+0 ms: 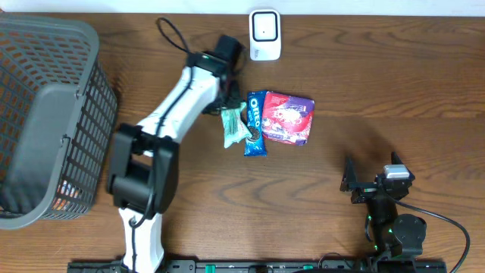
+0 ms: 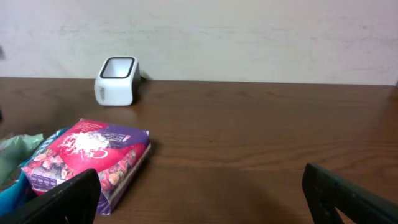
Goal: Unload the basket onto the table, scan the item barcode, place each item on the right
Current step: 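Carry the green wipes pack and place it beside the Oreo pack, then reach the left gripper into the basket and grasp the orange tissue box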
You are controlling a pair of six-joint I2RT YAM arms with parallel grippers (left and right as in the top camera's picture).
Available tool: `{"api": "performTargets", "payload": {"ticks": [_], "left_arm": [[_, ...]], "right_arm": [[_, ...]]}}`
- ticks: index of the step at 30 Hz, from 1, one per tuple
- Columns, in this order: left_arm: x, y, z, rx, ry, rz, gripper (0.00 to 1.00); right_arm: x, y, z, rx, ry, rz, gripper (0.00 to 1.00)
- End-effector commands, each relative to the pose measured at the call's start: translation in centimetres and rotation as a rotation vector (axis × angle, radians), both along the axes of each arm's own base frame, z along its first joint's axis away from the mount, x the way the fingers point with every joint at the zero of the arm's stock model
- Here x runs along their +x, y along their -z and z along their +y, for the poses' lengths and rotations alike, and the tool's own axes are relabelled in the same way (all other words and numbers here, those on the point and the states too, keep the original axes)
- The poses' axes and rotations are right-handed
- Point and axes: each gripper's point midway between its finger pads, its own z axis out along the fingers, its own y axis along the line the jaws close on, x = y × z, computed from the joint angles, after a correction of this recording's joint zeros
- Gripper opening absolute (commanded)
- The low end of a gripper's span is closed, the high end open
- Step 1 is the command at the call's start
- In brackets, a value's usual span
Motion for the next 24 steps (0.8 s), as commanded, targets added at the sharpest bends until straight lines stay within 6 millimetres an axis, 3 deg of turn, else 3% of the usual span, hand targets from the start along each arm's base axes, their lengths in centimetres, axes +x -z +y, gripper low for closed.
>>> {"api": "performTargets", "payload": {"ticks": [1,5,10,13,14,16,19,20,22,23,24], "left_arm": [[0.8,-4.7,1.9,-0.03,-0.02,-0.085,0.56],[1.2,-11.9,4.3,-0.083,-0.072,-0.255,0.61],[0.1,-21.1,8.5,-0.133,-0.157,-0.484,0.62],[-0.7,-26.2,13.1,-0.131,-0.259,-0.639,0.62],[-1.4,-28.7,16.9,-0.092,-0.349,-0.724,0.69],[-3.1,-31.1,23.0,-0.001,-0.507,-0.809,0.7],[-5.8,-31.6,30.4,0.103,-0.716,-0.824,0.7],[-6.2,-31.4,31.4,0.107,-0.753,-0.818,0.7],[-8.1,-29.9,35.5,0.114,-0.927,-0.769,0.71],[-9.6,-28.1,38.0,0.116,-1.046,-0.708,0.76],[-10.3,-27.1,39.0,0.115,-1.097,-0.672,0.77]], "right_arm": [[0.0,0.1,0.1,-0.014,-0.005,0.001,0.99],[0.0,0.1,0.1,-0.014,-0.005,0.002,0.99],[0.0,0.1,0.1,-0.014,-0.005,0.001,0.99],[0.0,0.1,0.1,-0.014,-0.005,0.001,0.99],[0.0,0.1,0.1,-0.014,-0.005,0.002,0.99],[0.0,0.1,0.1,-0.014,-0.005,0.002,0.99],[0.0,0.1,0.1,-0.014,-0.005,0.002,0.99],[0.0,0.1,0.1,-0.014,-0.005,0.001,0.99],[0.0,0.1,0.1,-0.014,-0.005,0.002,0.99],[0.0,0.1,0.1,-0.014,-0.005,0.002,0.99],[0.0,0.1,0.1,-0.014,-0.005,0.001,0.99]]}}
